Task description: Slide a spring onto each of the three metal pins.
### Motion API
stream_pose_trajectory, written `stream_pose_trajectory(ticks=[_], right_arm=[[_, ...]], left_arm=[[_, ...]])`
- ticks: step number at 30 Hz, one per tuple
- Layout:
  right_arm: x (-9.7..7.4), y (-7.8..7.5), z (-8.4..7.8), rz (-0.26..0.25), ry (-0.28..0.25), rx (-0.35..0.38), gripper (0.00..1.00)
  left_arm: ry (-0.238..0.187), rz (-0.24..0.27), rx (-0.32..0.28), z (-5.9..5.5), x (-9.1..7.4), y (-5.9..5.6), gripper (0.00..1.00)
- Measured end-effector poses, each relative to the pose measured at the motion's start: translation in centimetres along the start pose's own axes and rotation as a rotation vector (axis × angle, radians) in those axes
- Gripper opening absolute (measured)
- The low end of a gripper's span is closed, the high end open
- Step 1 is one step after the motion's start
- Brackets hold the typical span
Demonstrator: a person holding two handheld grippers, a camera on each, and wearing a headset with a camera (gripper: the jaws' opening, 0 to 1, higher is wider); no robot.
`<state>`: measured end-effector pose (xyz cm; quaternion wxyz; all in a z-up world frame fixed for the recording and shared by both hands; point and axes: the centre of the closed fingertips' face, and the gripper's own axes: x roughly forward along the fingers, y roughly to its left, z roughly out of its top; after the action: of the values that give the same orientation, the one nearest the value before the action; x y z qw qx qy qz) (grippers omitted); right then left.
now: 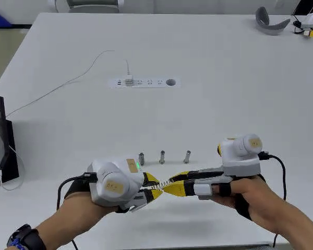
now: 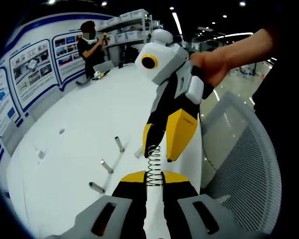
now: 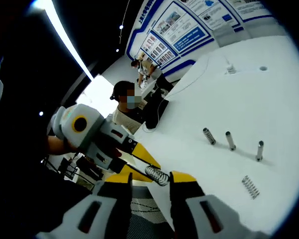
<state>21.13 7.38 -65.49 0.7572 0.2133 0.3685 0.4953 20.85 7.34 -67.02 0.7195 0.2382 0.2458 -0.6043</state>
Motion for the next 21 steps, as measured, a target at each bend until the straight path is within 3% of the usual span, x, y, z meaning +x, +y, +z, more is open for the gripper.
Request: stream_pose_trajectory(ticks=[15, 21], right_arm=[[-0.16, 0.59, -0.71, 0.032, 0.066, -0.053, 0.13], [0.0, 0.57, -0.62, 0.023, 0.074, -0.047, 0.16]], left_arm=[[-0.014, -0.029, 0.015, 0.74, 0.02, -0.6, 0.1], [-0.018, -0.035, 0.023, 0.92, 0.05, -0.58, 0.1]])
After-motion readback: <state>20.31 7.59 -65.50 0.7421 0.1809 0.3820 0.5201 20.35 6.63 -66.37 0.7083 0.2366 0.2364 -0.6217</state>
